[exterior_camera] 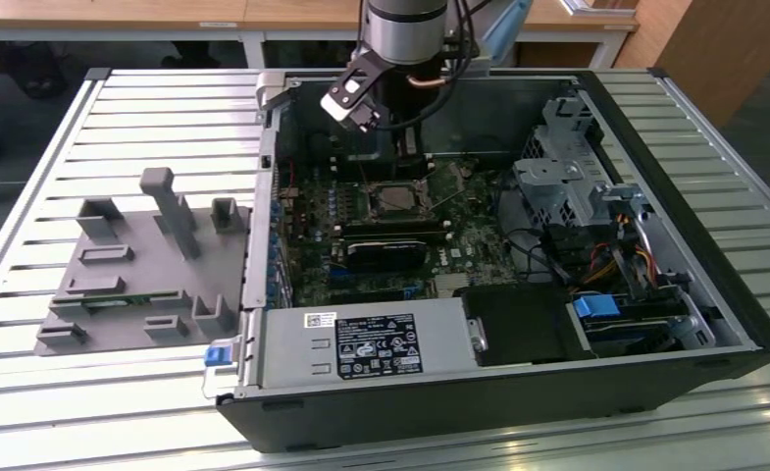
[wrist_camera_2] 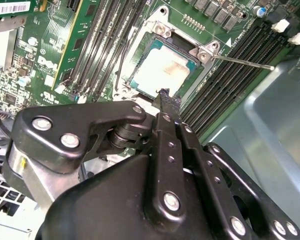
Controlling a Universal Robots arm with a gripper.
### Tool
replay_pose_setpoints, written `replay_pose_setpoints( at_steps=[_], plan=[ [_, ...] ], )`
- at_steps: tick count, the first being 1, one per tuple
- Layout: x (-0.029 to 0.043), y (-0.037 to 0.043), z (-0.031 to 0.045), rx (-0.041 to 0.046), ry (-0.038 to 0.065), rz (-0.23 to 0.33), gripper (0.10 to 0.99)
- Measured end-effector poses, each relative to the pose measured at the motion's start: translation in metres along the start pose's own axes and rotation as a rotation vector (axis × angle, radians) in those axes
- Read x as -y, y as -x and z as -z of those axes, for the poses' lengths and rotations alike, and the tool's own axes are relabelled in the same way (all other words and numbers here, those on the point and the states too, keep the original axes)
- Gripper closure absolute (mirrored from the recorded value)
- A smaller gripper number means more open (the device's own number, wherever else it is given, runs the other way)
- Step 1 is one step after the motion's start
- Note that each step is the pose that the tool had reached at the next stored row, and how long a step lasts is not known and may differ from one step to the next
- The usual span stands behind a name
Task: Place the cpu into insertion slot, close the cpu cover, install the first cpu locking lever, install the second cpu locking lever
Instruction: 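Close the cpu cover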
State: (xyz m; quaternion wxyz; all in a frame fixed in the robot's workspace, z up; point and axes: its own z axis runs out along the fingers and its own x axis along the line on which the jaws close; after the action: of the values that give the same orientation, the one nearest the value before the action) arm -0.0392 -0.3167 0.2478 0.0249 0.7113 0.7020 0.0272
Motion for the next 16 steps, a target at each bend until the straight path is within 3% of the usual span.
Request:
replay_pose_setpoints(
  at_steps=[16],
  plan=[
    [-0.0011,-0.0001,0.0151,0.0000,0.000,0.000,0.980]
  ],
)
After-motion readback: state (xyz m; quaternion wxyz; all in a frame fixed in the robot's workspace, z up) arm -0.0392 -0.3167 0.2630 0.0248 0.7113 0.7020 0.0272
